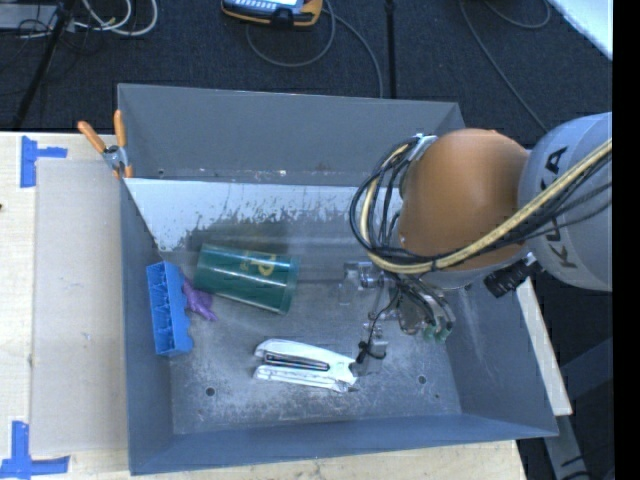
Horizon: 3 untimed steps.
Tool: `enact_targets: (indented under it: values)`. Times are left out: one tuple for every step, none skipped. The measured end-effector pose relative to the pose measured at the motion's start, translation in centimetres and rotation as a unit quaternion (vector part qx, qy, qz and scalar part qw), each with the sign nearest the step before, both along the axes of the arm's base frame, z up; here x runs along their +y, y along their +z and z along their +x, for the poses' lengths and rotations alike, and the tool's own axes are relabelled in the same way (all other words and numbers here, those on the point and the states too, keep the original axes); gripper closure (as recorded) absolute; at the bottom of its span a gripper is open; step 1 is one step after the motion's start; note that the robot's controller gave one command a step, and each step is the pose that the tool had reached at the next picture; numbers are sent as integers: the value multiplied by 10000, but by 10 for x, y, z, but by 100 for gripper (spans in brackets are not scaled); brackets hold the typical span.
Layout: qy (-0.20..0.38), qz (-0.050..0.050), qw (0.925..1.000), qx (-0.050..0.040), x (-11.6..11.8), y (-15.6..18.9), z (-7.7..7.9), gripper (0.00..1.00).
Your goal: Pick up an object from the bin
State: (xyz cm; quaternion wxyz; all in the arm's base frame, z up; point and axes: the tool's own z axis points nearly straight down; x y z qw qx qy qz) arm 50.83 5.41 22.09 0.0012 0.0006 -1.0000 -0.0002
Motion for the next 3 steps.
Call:
enact_targets:
  values:
    - [264, 2, 9996, -26, -5, -35, 5, 0]
    - [143, 3, 9999, -14, -3, -95, 13, 0]
    - [208, 2, 9998, -8, 3, -130, 1, 100]
